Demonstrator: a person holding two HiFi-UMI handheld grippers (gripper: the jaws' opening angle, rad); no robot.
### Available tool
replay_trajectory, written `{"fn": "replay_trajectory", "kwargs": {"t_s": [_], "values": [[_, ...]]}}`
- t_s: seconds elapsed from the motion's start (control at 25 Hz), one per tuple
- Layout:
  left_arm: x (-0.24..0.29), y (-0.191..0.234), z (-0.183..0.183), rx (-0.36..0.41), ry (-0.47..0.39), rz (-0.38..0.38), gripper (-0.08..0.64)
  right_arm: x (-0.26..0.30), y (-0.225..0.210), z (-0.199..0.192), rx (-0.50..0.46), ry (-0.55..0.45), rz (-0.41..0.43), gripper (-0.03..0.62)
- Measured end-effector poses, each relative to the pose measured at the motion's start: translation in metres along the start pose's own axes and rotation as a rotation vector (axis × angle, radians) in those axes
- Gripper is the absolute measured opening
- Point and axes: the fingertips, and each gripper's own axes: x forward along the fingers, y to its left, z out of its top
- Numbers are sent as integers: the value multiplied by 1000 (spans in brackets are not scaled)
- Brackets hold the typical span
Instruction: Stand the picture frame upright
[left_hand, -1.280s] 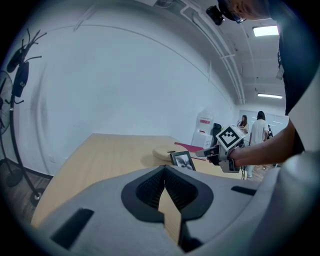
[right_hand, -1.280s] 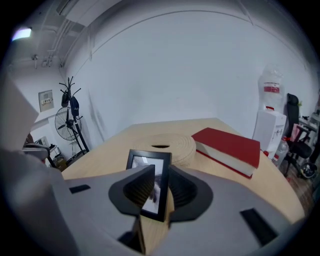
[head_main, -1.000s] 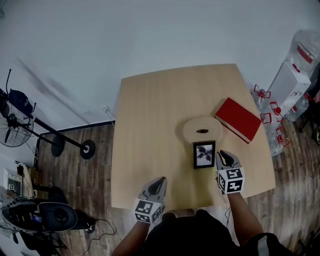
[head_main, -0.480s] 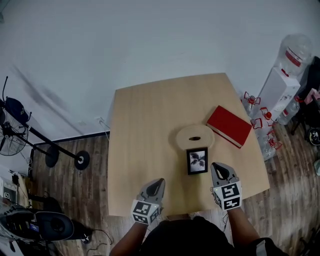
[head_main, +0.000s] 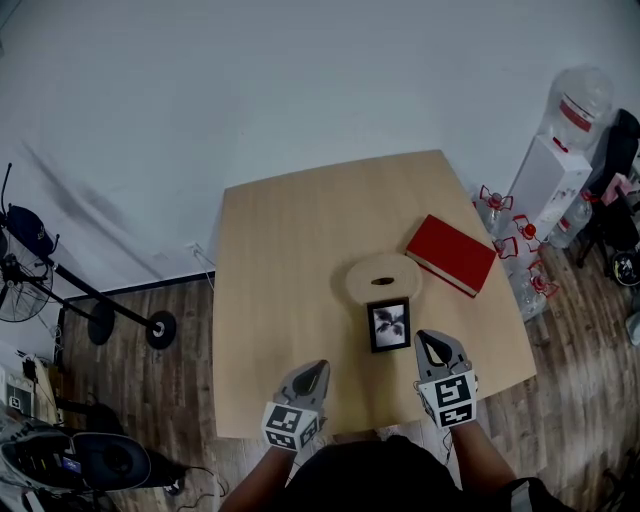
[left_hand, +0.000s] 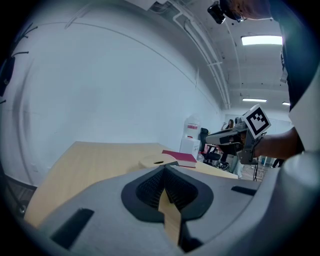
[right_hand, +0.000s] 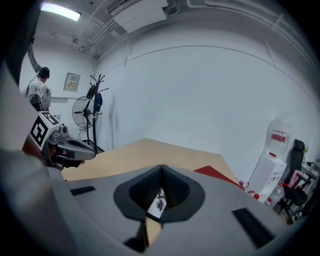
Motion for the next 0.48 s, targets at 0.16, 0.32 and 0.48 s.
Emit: {"fn": "replay_trajectory", "kwargs": {"t_s": [0.16,0.32,0.48], "values": [[1,2,2,-3,3,0,-5,3,-4,0,-6,-1,-10,9],[0,5,0,-8,13,1,-5,6,-5,5,-8,-4,-13,9],[1,10,0,-11,14,1,-5,12,-5,5,-16,3,-17,9]]}}
